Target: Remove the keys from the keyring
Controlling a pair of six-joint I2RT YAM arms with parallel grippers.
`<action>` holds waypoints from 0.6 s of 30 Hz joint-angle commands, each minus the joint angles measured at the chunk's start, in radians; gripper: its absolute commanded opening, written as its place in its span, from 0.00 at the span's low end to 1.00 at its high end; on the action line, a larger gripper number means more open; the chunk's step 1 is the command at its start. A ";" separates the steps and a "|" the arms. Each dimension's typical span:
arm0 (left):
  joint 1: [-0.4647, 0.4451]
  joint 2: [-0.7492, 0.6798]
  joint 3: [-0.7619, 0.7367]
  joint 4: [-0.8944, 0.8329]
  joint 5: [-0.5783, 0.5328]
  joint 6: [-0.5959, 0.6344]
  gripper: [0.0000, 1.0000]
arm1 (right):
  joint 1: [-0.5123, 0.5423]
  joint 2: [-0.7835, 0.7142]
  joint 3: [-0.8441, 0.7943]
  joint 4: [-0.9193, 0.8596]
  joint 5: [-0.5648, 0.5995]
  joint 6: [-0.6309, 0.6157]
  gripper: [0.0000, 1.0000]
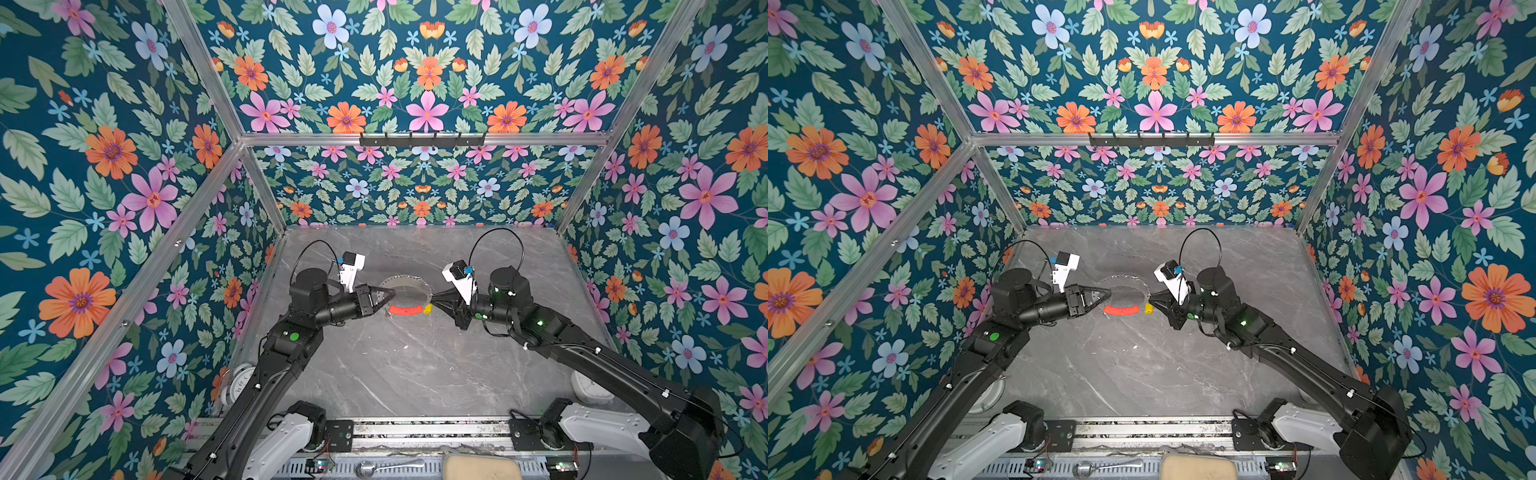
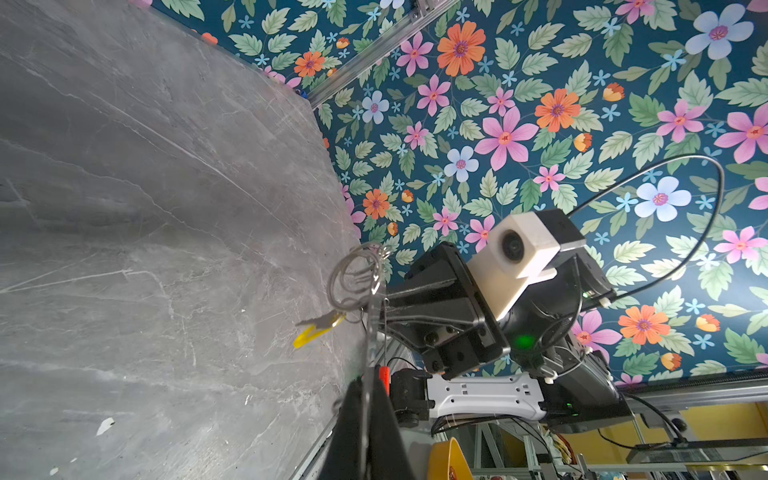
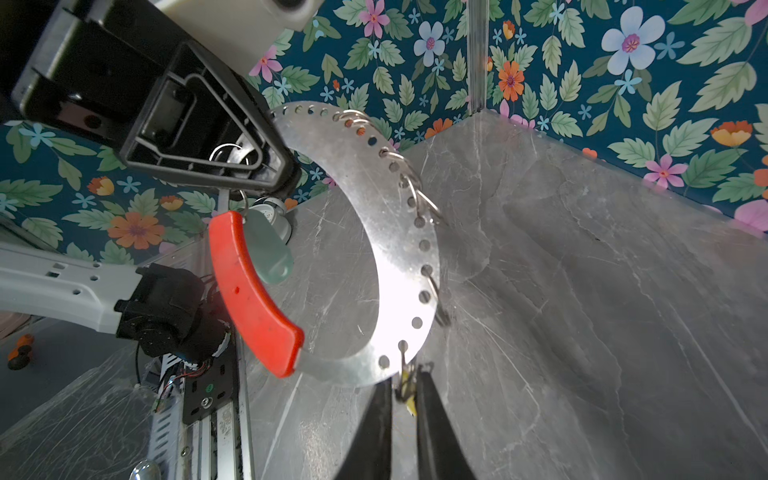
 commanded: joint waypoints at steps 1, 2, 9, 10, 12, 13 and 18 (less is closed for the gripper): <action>0.000 -0.004 -0.003 0.019 0.015 0.005 0.00 | 0.003 -0.003 0.005 0.037 -0.018 -0.002 0.10; 0.000 -0.005 -0.005 0.024 0.016 0.000 0.00 | 0.004 -0.002 0.006 0.037 -0.018 -0.002 0.09; 0.000 -0.012 -0.024 0.058 0.029 -0.027 0.00 | 0.008 0.000 0.007 0.038 -0.020 0.001 0.01; 0.000 -0.014 -0.027 0.058 0.029 -0.027 0.00 | 0.009 -0.001 0.006 0.037 -0.016 0.001 0.00; 0.002 -0.014 -0.029 0.057 0.028 -0.029 0.00 | 0.010 -0.002 0.006 0.036 -0.011 -0.001 0.00; 0.001 -0.015 -0.029 0.057 0.026 -0.030 0.00 | 0.010 -0.006 0.004 0.036 -0.007 -0.003 0.00; 0.004 -0.014 -0.038 0.055 0.007 -0.037 0.02 | 0.009 -0.016 0.009 0.017 0.014 0.013 0.00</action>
